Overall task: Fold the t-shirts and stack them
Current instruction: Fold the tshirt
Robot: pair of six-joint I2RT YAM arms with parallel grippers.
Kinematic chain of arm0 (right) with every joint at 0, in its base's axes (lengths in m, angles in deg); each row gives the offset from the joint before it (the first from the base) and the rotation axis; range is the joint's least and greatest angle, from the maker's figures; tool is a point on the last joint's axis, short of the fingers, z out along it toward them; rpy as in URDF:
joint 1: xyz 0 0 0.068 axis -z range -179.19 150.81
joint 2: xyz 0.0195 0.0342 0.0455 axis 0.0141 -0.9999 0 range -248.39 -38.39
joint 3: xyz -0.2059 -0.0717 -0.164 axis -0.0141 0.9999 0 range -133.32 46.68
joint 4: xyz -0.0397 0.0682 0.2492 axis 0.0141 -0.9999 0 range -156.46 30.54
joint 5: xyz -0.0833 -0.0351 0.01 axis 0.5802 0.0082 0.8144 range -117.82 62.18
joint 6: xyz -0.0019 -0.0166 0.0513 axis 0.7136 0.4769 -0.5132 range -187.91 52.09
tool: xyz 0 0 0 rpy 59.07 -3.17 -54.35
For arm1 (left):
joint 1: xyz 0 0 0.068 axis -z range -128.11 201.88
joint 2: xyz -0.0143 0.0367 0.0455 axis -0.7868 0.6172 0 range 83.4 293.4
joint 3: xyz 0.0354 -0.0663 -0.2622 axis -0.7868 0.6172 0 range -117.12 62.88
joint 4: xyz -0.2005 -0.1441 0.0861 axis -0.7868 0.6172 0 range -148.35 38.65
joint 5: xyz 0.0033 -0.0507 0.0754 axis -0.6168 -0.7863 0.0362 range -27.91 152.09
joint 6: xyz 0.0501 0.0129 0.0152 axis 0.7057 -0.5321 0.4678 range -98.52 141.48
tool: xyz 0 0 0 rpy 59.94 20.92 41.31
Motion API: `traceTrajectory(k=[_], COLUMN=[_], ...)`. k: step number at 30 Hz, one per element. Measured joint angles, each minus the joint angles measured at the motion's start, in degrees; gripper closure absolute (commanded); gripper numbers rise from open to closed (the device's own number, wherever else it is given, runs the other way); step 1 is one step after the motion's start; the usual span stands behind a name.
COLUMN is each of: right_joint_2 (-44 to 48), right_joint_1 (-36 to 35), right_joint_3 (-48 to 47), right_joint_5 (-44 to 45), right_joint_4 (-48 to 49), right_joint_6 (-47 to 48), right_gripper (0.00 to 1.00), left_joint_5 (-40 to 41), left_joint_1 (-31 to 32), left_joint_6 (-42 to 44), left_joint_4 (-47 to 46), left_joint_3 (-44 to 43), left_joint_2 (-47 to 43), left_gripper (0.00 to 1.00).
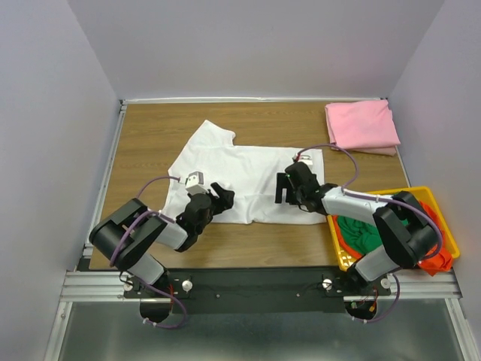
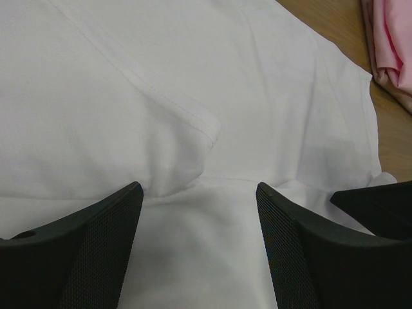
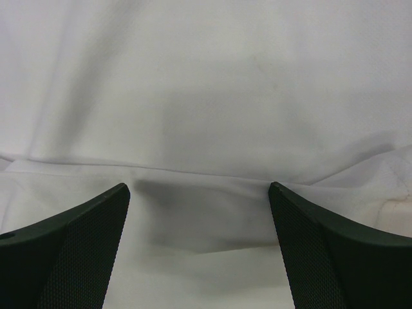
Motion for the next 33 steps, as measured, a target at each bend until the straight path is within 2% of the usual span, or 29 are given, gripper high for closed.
traceTrajectory(k=[11, 15, 19, 22, 26, 30, 33], right_joint_2=[5.4, 6.0, 7.3, 7.2, 4.0, -1.1, -4.9], right_joint_1=[0.0, 0.0, 0.0, 0.1, 2.0, 6.0, 10.6], right_joint_3=[4.6, 4.6, 3.4, -0.3, -8.5, -14.2, -17.8], right_joint_5=[-2.4, -3.0, -2.8, -1.4, 0.0, 0.3, -0.6], right_joint_4=[-0.1, -1.3, -5.4, -8.4, -9.9, -9.9, -10.6], right_joint_6=[-1.5, -1.5, -1.9, -1.8, -1.0, 0.4, 1.6], right_gripper=[0.05, 0.05, 0.05, 0.05, 0.05, 0.05, 0.06], left_joint_5=[0.2, 0.3, 1.7, 3.3, 2.9, 0.8, -1.0], left_joint_1=[1.7, 1.8, 1.8, 0.7, -3.8, -9.5, -13.0], left_joint_6=[-3.7, -3.2, -0.8, 3.5, 9.9, 16.1, 20.8], left_joint_4=[6.6, 14.7, 24.8, 30.8, 33.2, 35.0, 37.6], left_joint_3=[1.4, 0.6, -2.7, -8.7, -17.6, -26.9, -35.1], left_joint_2=[-6.4, -11.2, -17.9, -22.5, -22.7, -18.0, -11.3], left_gripper=[0.20, 0.19, 0.13, 0.13, 0.13, 0.13, 0.15])
